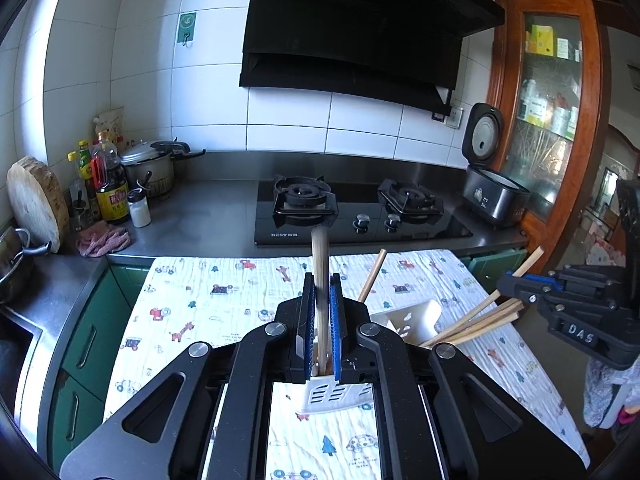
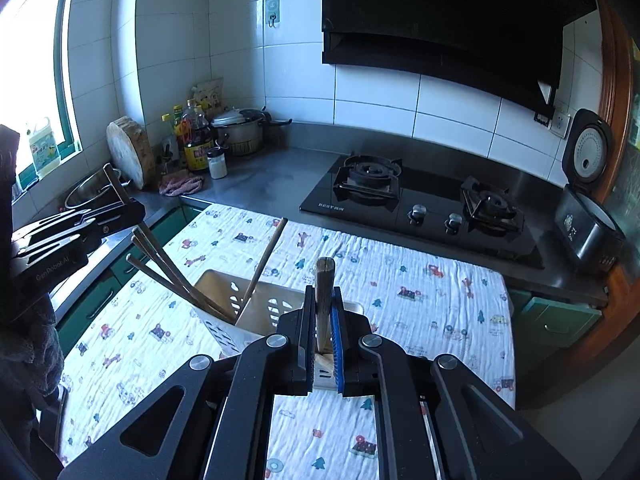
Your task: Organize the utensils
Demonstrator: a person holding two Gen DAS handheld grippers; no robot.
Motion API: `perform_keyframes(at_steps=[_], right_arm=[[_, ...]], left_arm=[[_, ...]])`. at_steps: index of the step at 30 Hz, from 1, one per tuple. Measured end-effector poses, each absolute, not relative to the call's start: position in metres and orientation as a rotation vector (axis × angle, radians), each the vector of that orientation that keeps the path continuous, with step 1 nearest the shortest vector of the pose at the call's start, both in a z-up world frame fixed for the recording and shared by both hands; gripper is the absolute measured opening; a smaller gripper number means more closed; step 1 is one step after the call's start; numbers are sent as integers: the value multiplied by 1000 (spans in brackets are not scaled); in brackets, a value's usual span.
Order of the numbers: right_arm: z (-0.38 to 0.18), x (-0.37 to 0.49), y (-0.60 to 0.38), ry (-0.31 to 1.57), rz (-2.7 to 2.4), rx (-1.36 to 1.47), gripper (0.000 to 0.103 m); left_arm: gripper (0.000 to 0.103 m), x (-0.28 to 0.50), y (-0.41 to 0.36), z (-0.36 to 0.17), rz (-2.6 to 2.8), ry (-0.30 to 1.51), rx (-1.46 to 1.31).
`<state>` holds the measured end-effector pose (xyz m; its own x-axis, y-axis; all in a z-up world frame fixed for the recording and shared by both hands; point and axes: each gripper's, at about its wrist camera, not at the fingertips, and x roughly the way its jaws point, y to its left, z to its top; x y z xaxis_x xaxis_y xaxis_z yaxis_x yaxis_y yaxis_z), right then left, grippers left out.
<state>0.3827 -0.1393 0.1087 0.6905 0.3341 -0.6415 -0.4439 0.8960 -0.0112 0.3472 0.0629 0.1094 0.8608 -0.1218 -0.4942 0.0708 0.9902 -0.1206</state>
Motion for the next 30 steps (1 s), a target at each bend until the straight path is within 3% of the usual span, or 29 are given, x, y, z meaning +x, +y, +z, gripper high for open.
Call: perform_keyframes(at_steps=[4,7,12,17,23,30], right_arm=[[103,387,-141,692,434,-165,7],[103,386,-144,687,441,-154,9],[110,376,-150,657,440,-139,26],[123,357,-157,613,433,-137,45],[131,327,-165,575,407,-152,63],[132,297,-175,558,392,-140,81]], left_arm=[[12,345,63,109,-113,523,-100],[39,339,62,112,-107,504,-96],[53,321,54,122,-121,461,-67],[76,295,45,131,-121,408,-24],[91,259,45,135,-121,377,-29],[98,224,47,129,-125,372,-45]])
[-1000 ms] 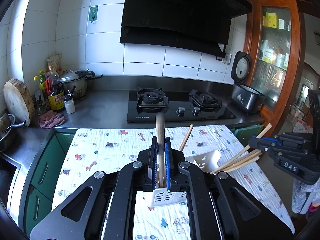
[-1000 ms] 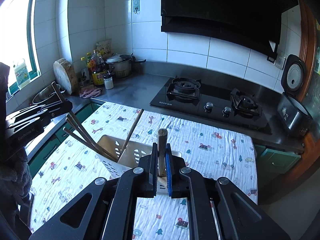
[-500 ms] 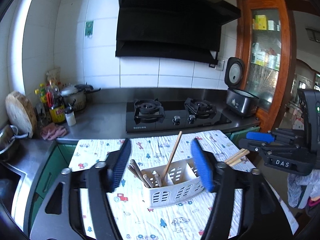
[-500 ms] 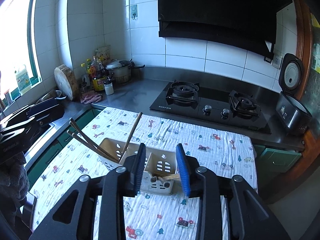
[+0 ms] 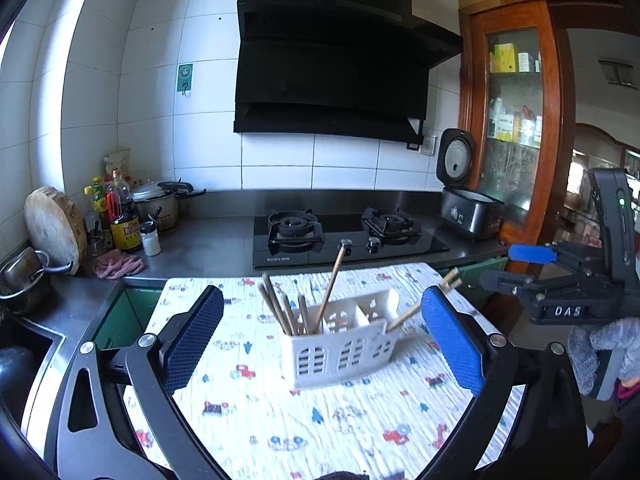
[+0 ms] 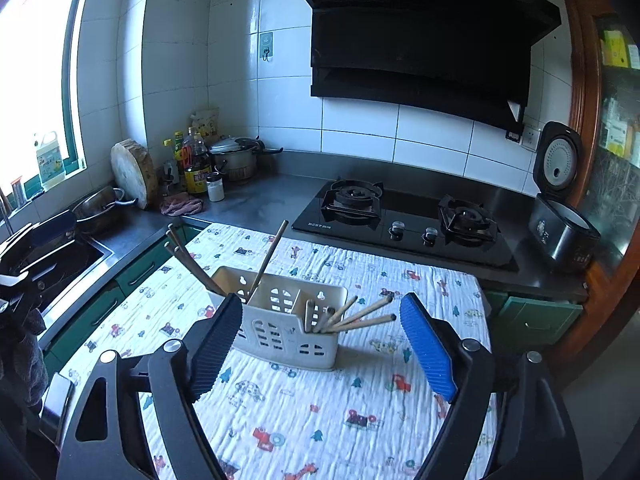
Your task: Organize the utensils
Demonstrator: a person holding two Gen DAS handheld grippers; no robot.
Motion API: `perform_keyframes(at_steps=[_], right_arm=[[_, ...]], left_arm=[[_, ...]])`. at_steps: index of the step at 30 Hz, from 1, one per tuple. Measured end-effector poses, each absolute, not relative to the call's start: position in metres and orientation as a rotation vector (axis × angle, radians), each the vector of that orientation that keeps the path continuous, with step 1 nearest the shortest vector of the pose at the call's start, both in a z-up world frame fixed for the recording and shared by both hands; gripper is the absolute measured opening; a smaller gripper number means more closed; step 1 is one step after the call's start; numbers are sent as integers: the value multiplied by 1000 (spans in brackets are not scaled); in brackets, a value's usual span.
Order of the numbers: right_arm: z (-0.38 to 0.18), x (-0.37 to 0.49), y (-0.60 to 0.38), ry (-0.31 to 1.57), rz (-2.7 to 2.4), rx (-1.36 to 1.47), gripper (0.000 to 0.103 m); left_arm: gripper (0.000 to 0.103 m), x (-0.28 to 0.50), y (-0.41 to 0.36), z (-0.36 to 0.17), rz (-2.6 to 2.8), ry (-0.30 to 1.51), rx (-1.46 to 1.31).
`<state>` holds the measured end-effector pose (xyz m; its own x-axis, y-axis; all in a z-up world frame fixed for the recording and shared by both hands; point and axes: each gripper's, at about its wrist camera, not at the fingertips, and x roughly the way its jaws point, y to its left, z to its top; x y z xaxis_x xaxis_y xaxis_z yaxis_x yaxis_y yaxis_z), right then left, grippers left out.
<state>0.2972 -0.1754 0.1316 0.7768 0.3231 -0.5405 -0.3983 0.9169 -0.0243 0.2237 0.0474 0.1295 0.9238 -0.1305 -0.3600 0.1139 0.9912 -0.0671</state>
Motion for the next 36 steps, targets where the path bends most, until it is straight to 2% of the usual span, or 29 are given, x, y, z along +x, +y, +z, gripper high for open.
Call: perform_keyframes(at_steps=[5,14,36], right_arm=[[128,279,-180,552,373,-127,90],[113,245,-185,541,338,-122,95],[58,172,-189,511,271,-83,96]], left_arm=[[98,203,51,119,-129,409,-60],[98,158,49,98,-55,415,-25],[98,107,58,53,-31,450,-83]])
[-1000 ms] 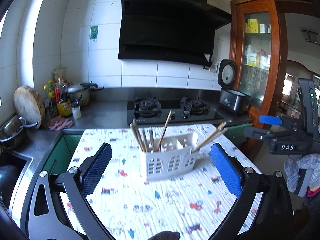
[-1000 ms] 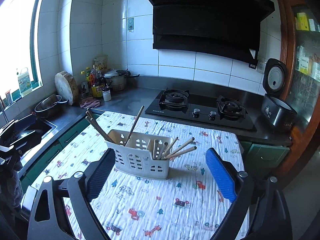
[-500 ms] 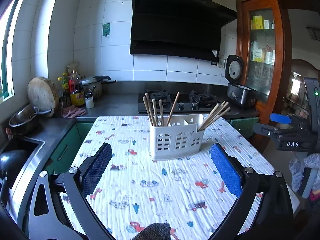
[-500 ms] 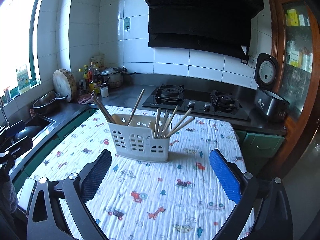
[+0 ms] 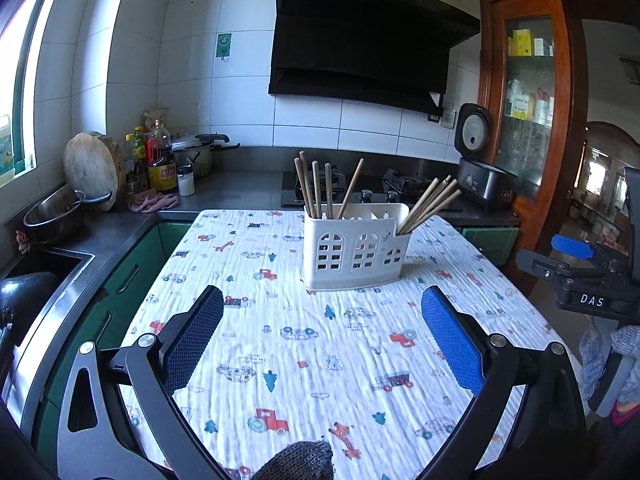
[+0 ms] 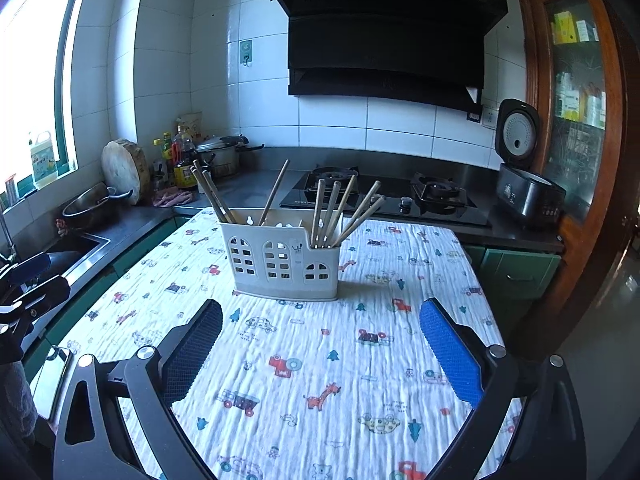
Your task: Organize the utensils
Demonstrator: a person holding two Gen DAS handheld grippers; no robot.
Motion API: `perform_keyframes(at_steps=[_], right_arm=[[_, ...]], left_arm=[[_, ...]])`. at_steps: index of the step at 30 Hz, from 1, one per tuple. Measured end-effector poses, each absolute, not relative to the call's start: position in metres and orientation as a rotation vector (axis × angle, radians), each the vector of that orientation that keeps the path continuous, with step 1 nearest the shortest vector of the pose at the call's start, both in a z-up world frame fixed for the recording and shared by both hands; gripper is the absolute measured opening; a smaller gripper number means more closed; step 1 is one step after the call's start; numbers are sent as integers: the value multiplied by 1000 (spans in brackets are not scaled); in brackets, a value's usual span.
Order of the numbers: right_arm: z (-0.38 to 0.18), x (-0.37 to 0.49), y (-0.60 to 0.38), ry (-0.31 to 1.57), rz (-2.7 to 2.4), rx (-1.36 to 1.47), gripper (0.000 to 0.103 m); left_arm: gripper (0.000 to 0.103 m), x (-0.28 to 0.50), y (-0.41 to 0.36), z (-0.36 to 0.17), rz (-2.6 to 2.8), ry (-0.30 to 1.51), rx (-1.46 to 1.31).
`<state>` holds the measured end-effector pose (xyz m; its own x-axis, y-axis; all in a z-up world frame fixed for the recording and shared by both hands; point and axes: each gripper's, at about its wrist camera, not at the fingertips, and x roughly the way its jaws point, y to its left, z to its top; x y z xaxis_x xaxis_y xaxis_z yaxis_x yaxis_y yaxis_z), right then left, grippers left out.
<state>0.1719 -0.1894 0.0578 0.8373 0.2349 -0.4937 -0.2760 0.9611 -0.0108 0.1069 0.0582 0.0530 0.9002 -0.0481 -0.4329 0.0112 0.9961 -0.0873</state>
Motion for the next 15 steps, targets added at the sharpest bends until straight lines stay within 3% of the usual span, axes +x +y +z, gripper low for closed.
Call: perform_keyframes(at_steps=[15], right_arm=[[26,154,-190,567,240,-49,96]], left_arm=[[98,103,57,31,-36,503,-78]])
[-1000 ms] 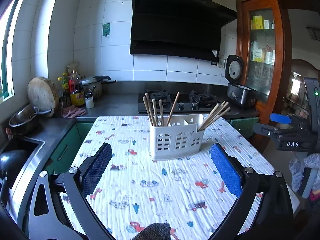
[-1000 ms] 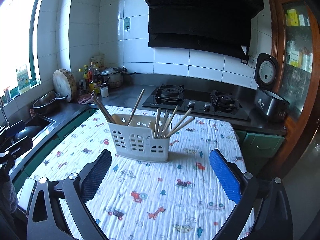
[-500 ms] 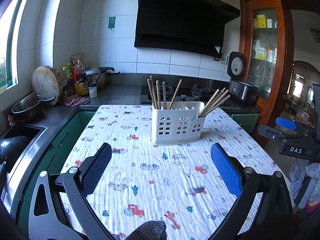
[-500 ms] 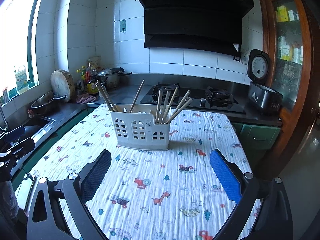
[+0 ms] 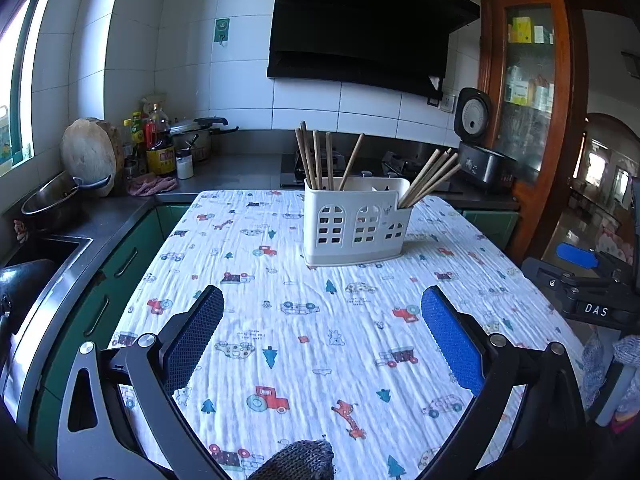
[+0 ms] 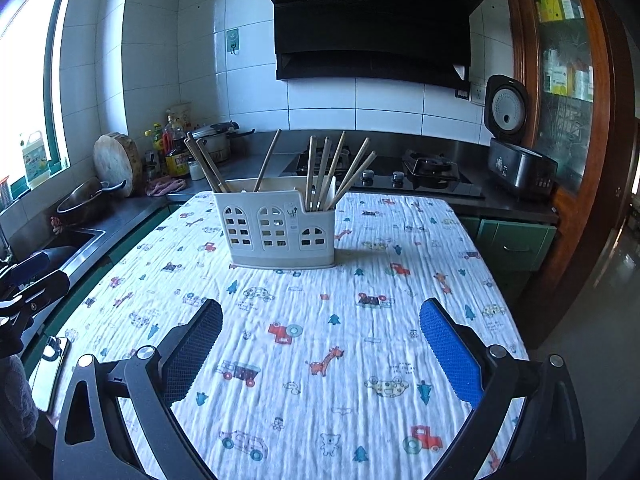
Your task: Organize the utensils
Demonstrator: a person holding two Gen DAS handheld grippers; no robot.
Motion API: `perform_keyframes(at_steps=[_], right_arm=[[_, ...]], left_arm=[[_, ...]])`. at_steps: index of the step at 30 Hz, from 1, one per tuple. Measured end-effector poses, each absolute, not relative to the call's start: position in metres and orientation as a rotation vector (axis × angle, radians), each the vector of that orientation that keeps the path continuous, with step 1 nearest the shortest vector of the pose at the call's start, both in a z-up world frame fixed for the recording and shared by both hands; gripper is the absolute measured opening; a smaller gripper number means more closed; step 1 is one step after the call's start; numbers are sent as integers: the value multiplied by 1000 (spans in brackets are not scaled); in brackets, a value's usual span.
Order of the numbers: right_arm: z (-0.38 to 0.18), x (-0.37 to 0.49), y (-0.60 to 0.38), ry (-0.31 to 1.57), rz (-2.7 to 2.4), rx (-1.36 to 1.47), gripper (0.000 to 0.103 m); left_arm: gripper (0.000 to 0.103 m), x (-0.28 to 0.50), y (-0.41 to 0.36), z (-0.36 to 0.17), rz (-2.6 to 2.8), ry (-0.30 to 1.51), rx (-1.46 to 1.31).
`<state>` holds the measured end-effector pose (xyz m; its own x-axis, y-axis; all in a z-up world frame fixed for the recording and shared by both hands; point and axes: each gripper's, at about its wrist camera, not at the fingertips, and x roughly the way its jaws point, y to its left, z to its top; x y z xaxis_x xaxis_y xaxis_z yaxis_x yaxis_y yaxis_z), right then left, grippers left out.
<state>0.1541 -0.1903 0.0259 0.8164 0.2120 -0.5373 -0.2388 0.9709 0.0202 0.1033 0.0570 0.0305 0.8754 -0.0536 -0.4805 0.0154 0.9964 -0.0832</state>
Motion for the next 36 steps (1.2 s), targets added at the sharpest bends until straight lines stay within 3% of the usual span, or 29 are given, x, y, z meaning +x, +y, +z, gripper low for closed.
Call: perform_keyframes(at_steps=[36], right_arm=[[23,149,-185,579,247,-87,96]], left_arm=[[98,114,48,11,-45,571,-82]])
